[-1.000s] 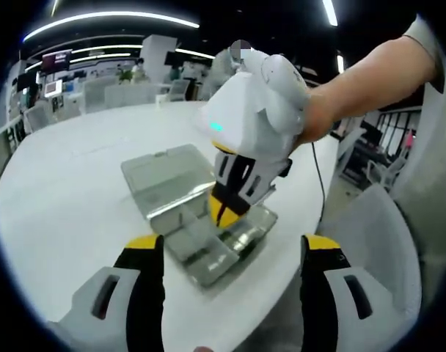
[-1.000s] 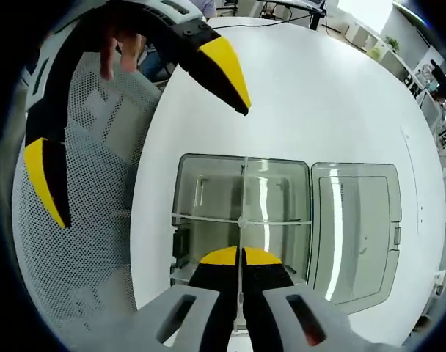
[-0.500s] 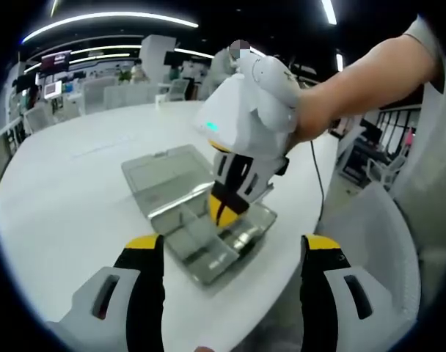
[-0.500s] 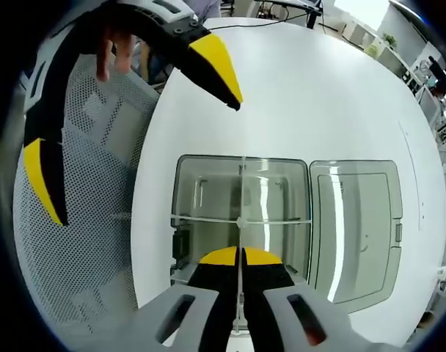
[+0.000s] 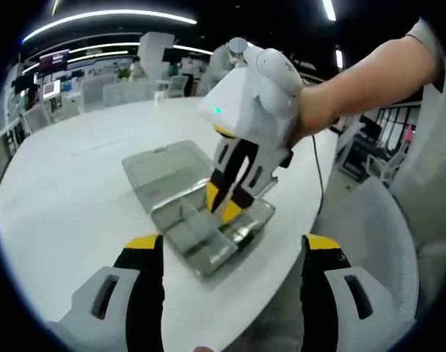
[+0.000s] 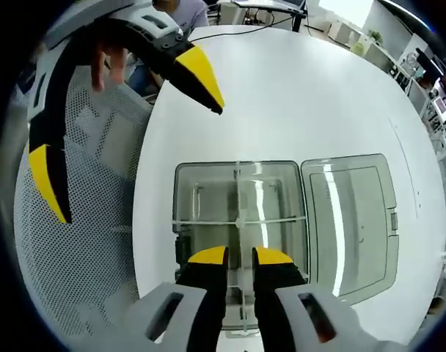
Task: Insert the divider into the dual guide fixture by aligning both edges with the guide slots and pushing it downward to the bottom, including one-sided entry, uneven engagement, binding, and posture correction.
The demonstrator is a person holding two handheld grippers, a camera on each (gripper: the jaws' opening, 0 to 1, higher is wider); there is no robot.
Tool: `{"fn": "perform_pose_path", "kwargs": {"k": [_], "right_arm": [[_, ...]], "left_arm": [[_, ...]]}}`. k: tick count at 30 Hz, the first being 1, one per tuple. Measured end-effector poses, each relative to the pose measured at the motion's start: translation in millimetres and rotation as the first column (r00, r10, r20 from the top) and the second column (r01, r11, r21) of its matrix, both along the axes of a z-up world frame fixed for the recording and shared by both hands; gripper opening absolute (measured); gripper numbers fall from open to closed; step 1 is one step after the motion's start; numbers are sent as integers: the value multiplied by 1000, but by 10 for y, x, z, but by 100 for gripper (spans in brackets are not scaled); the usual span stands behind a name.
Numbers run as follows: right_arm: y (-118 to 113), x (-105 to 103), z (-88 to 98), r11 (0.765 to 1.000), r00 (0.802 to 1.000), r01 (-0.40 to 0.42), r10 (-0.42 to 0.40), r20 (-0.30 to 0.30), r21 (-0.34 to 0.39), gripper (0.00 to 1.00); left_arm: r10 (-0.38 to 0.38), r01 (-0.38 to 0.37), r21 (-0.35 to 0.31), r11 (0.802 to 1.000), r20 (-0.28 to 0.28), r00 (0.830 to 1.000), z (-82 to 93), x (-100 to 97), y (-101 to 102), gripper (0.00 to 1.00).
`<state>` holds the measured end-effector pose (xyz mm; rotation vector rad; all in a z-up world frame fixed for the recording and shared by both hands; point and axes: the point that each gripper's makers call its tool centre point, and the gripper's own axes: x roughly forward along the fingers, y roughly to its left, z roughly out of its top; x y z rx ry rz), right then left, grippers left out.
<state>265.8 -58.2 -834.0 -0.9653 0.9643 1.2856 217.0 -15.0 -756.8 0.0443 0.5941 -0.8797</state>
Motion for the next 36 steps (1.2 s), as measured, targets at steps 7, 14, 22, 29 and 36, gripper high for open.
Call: {"fn": "perform_pose_path", "kwargs": {"k": [7,14,22,29,36], "right_arm": [[-19,3,47,997,998,63,-63,-3,47,13],[-2,-6,117,979,987,158,-158,-9,130,22],[8,-1,229,924,956,291,-288,-46,248,32],[-25,-19,365,842,911,407,-402,-92,355,40],[-105,-63,463,774,874,476,-470,-124,419,51]], "left_arm": [[0,0,14,1000,-10,1000,-23,-20,54,74],[11,-10,27,1000,-22,1000,-37,-18,104,74],[37,-34,40,999,-53,998,-108,-5,153,75],[55,-52,55,997,-58,997,-130,54,160,81],[62,-58,59,997,-67,996,-154,66,149,84]]}}
